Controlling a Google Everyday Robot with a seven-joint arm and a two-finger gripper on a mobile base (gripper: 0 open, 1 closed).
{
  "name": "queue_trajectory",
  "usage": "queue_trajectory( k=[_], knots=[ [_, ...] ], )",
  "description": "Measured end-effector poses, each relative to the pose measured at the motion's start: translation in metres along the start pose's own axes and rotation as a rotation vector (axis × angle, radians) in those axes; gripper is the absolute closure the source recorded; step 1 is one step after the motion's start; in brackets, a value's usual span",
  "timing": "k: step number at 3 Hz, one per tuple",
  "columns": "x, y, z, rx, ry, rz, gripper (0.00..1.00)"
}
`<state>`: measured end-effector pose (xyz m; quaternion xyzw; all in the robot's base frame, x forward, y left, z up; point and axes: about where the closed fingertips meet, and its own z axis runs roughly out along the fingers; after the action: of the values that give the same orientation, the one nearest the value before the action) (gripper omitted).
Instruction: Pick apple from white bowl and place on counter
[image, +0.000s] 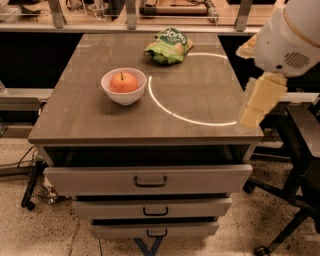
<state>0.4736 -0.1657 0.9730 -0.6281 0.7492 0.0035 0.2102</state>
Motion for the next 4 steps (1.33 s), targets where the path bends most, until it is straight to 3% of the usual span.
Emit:
queue_trajectory(
  k=[1,2,3,4],
  knots=[
    [-0.080,-0.034,0.032,0.010,-0.167,-0.087,0.00],
    [-0.134,-0.056,0.049,0.029,-0.269,-0.139,0.00],
    [-0.134,-0.056,0.049,0.029,-0.269,-0.139,0.00],
    [-0.169,-0.059,0.072,0.002,-0.335,-0.166,0.00]
  ],
)
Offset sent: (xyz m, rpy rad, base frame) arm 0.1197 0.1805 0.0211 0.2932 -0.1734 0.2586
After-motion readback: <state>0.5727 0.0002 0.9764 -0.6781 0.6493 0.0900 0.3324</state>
